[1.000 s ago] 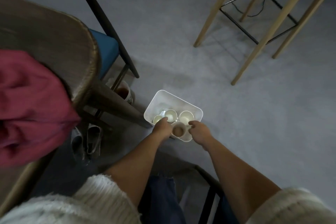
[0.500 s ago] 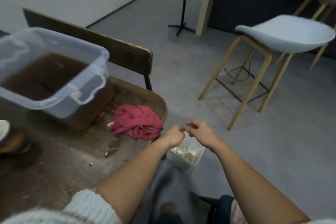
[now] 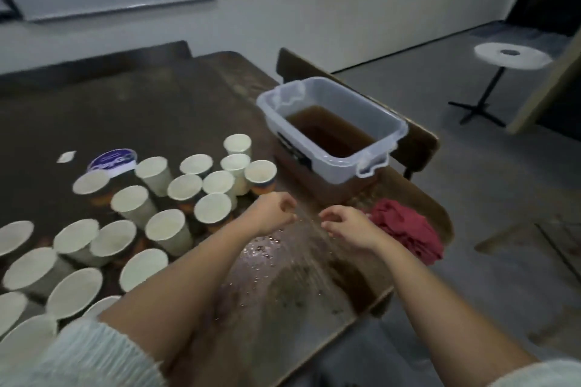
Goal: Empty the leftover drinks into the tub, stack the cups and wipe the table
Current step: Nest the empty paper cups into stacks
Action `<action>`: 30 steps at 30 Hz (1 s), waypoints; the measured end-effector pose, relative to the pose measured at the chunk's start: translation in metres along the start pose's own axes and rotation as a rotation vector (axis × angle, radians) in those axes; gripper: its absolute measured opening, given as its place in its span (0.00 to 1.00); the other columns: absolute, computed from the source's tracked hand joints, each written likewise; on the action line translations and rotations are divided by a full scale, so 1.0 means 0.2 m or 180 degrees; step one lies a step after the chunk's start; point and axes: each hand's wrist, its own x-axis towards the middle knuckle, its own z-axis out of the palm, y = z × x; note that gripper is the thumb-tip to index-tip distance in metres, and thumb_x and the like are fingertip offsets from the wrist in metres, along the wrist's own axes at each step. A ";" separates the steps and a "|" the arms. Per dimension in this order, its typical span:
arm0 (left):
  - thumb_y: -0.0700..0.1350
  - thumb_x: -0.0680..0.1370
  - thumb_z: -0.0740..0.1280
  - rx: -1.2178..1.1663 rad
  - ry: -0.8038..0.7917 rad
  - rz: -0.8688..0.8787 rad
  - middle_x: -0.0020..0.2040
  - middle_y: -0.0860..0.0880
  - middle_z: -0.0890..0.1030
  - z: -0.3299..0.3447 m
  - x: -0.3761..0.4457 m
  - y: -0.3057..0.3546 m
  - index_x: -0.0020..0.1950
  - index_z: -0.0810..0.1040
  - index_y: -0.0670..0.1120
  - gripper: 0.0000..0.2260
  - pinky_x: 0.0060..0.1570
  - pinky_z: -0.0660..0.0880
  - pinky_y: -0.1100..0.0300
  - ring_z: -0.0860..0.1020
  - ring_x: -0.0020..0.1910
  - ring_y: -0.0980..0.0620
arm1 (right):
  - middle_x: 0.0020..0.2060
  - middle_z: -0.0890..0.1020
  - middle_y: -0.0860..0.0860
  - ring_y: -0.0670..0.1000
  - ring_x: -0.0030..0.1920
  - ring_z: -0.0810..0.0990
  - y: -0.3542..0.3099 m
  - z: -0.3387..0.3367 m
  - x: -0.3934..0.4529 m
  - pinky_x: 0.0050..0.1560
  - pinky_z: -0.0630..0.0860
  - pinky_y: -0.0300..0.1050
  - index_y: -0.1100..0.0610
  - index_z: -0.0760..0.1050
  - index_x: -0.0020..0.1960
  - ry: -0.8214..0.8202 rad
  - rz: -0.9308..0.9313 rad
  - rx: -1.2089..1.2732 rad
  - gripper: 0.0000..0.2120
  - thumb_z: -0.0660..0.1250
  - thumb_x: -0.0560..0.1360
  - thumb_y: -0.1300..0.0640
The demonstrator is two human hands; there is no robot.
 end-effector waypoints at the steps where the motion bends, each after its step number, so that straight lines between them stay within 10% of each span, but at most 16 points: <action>1: 0.43 0.75 0.70 0.0105 0.0146 -0.0078 0.57 0.46 0.81 -0.05 -0.02 -0.07 0.61 0.78 0.44 0.14 0.47 0.68 0.65 0.78 0.55 0.49 | 0.51 0.82 0.53 0.47 0.46 0.79 -0.06 0.04 0.04 0.46 0.71 0.37 0.59 0.78 0.61 -0.0029 -0.0077 -0.0070 0.13 0.67 0.78 0.61; 13: 0.45 0.74 0.73 0.0676 0.1469 -0.0811 0.60 0.40 0.75 -0.06 -0.15 -0.61 0.54 0.79 0.38 0.14 0.60 0.68 0.52 0.72 0.60 0.40 | 0.70 0.70 0.55 0.56 0.68 0.70 -0.41 0.25 0.63 0.67 0.64 0.45 0.59 0.69 0.72 0.0039 -0.1012 -0.1311 0.22 0.64 0.78 0.62; 17: 0.40 0.65 0.79 0.0427 0.1518 -0.0769 0.57 0.34 0.76 -0.03 -0.13 -0.66 0.40 0.79 0.38 0.12 0.57 0.72 0.45 0.75 0.56 0.32 | 0.61 0.77 0.57 0.60 0.61 0.75 -0.38 0.29 0.72 0.58 0.72 0.50 0.59 0.76 0.64 -0.0209 -0.1201 -0.1812 0.15 0.62 0.80 0.55; 22: 0.50 0.73 0.74 0.0014 0.1651 -0.0888 0.75 0.42 0.60 0.00 -0.12 -0.64 0.45 0.76 0.40 0.14 0.70 0.57 0.59 0.58 0.74 0.44 | 0.51 0.81 0.56 0.59 0.54 0.77 -0.35 0.30 0.72 0.46 0.72 0.50 0.59 0.79 0.55 0.0280 -0.1634 -0.2179 0.13 0.60 0.80 0.53; 30: 0.45 0.68 0.78 -0.1064 0.2084 -0.1108 0.60 0.53 0.71 -0.01 -0.08 -0.60 0.69 0.62 0.46 0.36 0.55 0.66 0.64 0.70 0.60 0.55 | 0.35 0.78 0.53 0.52 0.37 0.73 -0.52 0.32 0.68 0.37 0.65 0.42 0.60 0.78 0.42 0.1276 -0.3020 -0.0289 0.13 0.61 0.77 0.52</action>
